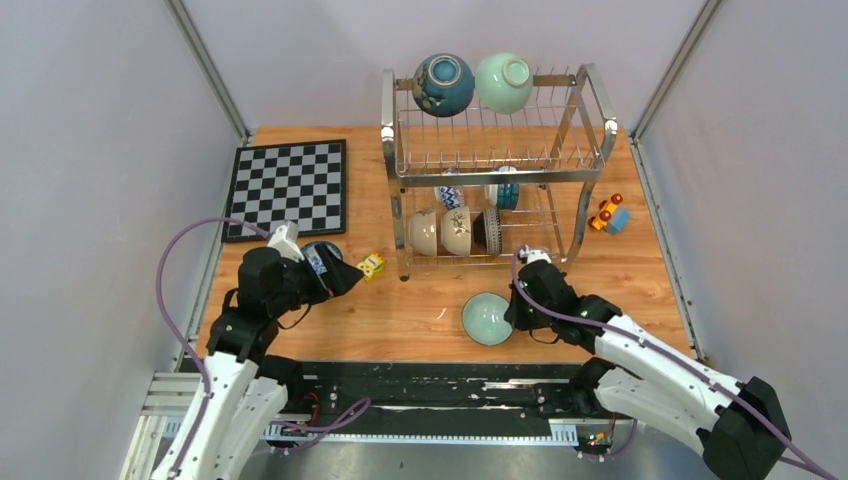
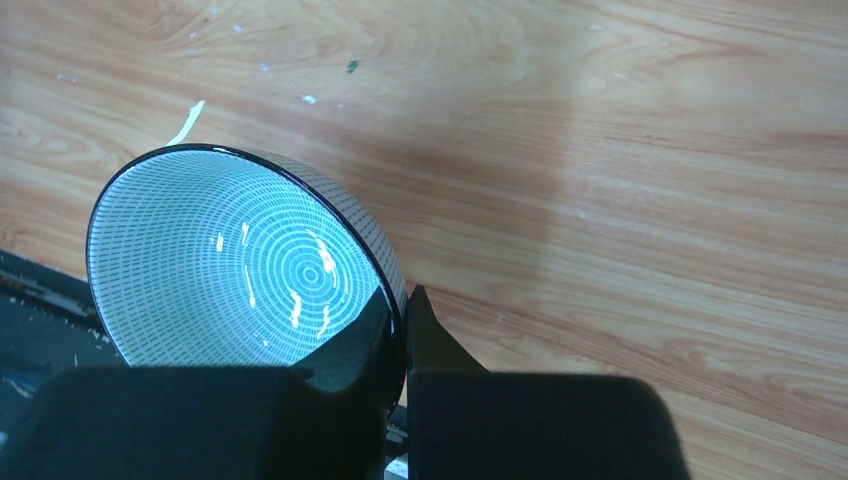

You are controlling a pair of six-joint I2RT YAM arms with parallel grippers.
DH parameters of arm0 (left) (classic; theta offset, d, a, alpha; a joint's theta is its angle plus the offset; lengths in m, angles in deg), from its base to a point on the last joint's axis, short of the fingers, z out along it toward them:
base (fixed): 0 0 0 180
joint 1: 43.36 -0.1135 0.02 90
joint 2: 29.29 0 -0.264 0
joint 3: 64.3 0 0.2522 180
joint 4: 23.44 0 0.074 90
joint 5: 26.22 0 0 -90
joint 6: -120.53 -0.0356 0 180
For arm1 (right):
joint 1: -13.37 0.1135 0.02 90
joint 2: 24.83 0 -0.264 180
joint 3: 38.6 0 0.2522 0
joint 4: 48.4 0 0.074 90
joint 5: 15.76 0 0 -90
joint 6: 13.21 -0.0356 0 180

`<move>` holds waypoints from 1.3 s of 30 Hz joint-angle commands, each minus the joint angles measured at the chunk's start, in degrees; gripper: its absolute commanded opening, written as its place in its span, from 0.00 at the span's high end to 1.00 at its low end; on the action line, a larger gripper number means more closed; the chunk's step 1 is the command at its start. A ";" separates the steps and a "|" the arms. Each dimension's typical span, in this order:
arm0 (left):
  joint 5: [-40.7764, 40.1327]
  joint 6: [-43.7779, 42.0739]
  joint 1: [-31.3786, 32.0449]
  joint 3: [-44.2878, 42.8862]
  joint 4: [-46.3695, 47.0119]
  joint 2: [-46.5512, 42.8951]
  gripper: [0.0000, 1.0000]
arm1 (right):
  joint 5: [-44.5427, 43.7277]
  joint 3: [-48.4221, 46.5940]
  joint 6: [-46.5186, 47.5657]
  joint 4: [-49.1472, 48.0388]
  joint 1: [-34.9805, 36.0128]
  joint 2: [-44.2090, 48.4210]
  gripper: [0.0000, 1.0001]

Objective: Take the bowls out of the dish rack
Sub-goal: Pick up the bowl from the center of the board, then place the bowl at the center of the board.

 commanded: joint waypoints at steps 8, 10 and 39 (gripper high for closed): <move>-37.48 7.03 43.04 -4.40 -6.99 3.10 0.00 | -4.71 -8.09 -1.47 -1.05 9.44 -6.22 1.00; -39.84 9.49 48.58 -5.00 -5.50 5.10 0.01 | -6.37 -9.26 -2.32 -1.00 11.42 -7.08 1.00; -45.97 16.55 61.80 -10.07 2.14 25.86 0.09 | -13.72 -19.31 -18.46 1.03 25.21 -21.54 1.00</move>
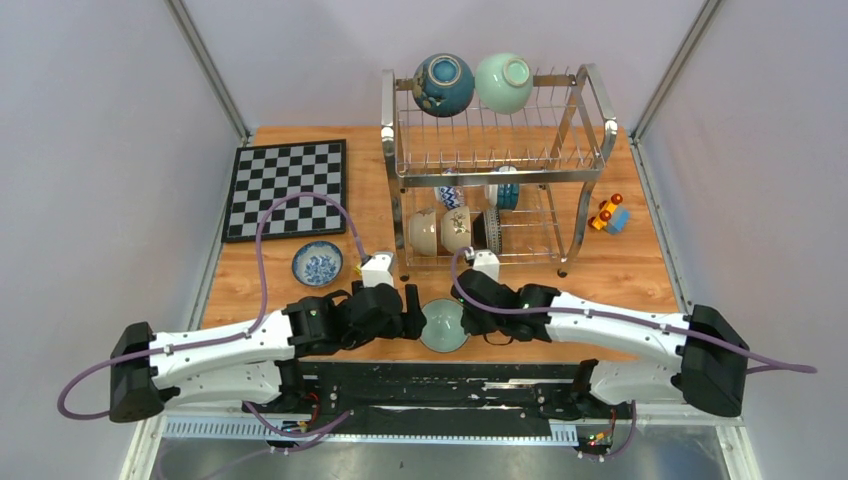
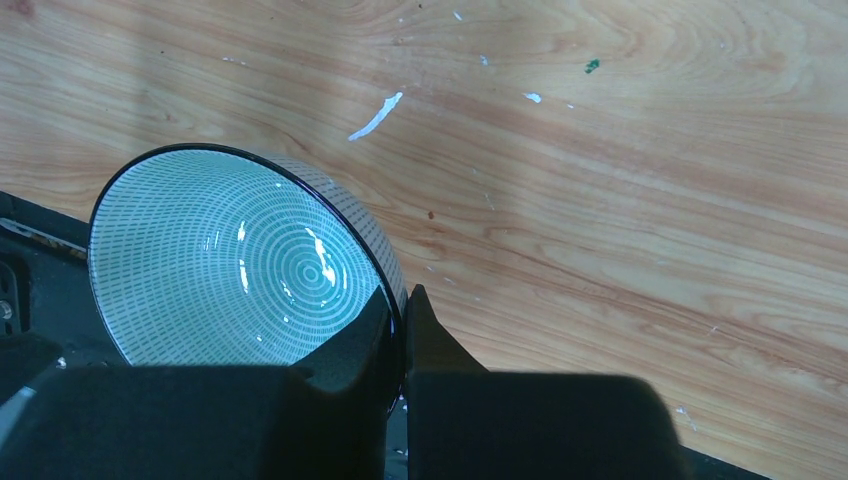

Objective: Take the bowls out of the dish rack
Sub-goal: Place the bowl at the center of the board.

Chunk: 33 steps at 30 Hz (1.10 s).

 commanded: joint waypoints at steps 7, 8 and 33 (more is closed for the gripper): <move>-1.75 -1.67 0.60 -1.76 -0.21 5.41 0.24 | -3.01 -5.81 -1.99 0.63 2.17 -3.19 1.00; -2.01 -1.78 0.60 -2.13 -1.04 6.23 0.27 | -3.09 -6.08 -2.04 0.61 2.29 -3.36 1.00; -3.47 -0.96 0.60 0.21 -0.48 6.80 1.00 | -5.04 -11.77 -1.66 0.94 5.99 -8.51 1.00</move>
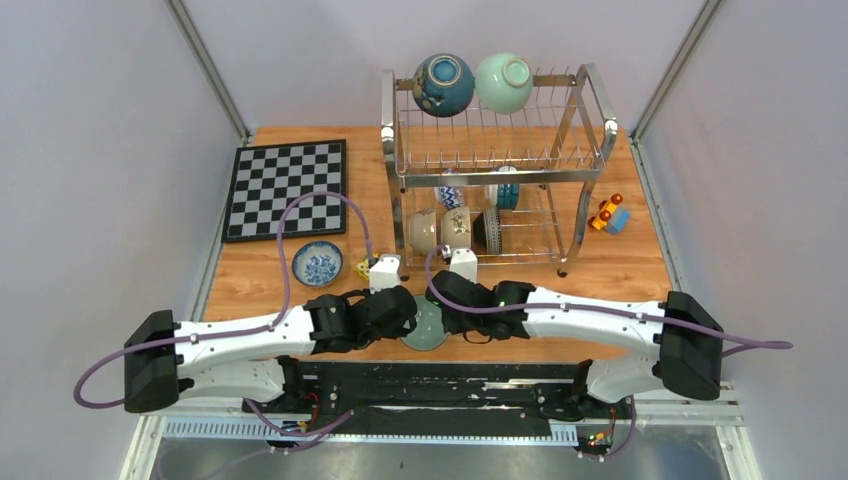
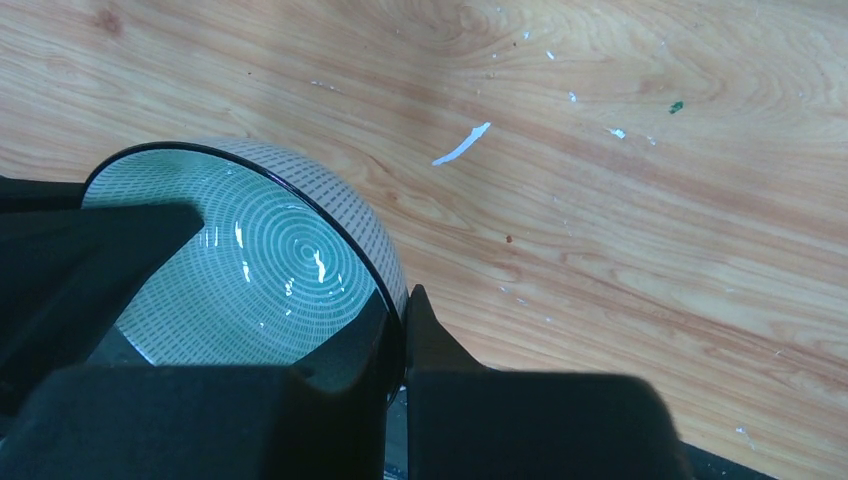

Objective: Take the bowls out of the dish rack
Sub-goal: Place the bowl at the center of the board.

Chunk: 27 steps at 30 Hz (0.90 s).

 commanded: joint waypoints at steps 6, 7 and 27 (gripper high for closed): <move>-1.86 -0.01 0.55 0.66 -0.88 -2.11 1.00 | 0.88 -3.77 4.42 -0.74 1.49 0.55 0.64; -2.52 0.16 0.55 0.54 -1.48 -2.62 1.00 | 1.16 -3.78 5.89 -0.77 1.43 1.06 0.58; -2.22 -21.05 -37.15 -8.58 -13.03 -18.61 1.00 | -4.56 18.82 20.36 -2.44 1.43 36.83 0.33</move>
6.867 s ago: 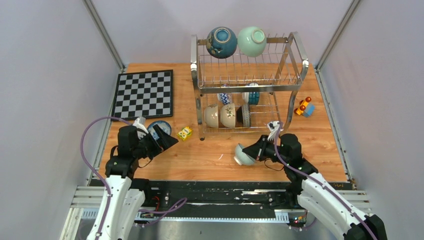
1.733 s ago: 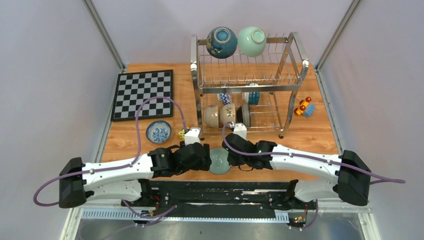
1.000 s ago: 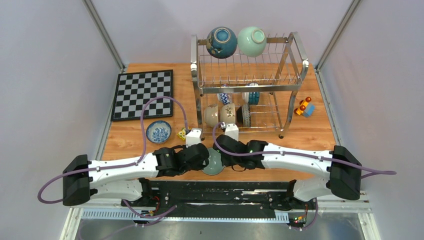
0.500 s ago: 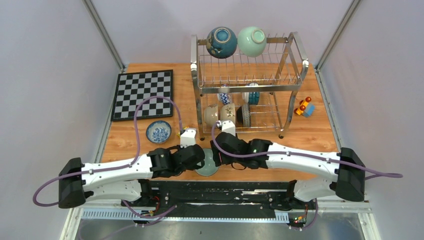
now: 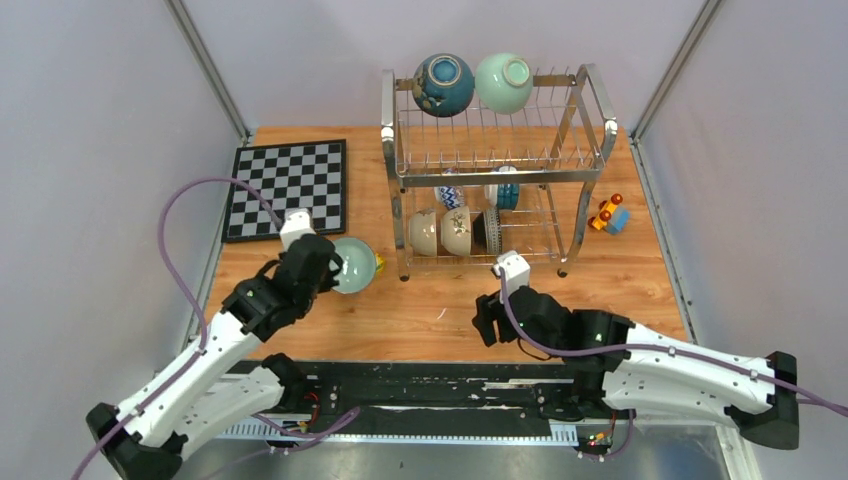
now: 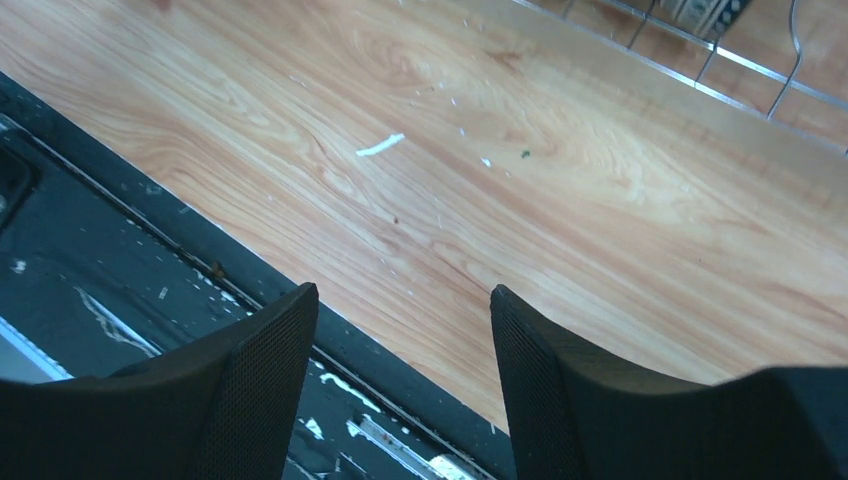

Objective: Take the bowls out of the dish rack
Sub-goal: Place the bowl at the center of the board.

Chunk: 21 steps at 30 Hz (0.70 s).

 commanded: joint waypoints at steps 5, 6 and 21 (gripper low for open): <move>16.27 -10.00 -26.00 -6.45 3.09 2.31 1.00 | 1.52 10.93 -1.66 -9.16 0.73 8.21 0.34; 17.40 -10.29 -28.67 -6.98 3.39 2.55 1.00 | 1.70 11.23 -1.36 -9.37 0.72 8.35 0.34; 30.97 2.01 -63.98 2.32 14.01 8.74 1.00 | 6.29 14.13 -0.30 -11.67 0.68 6.69 0.37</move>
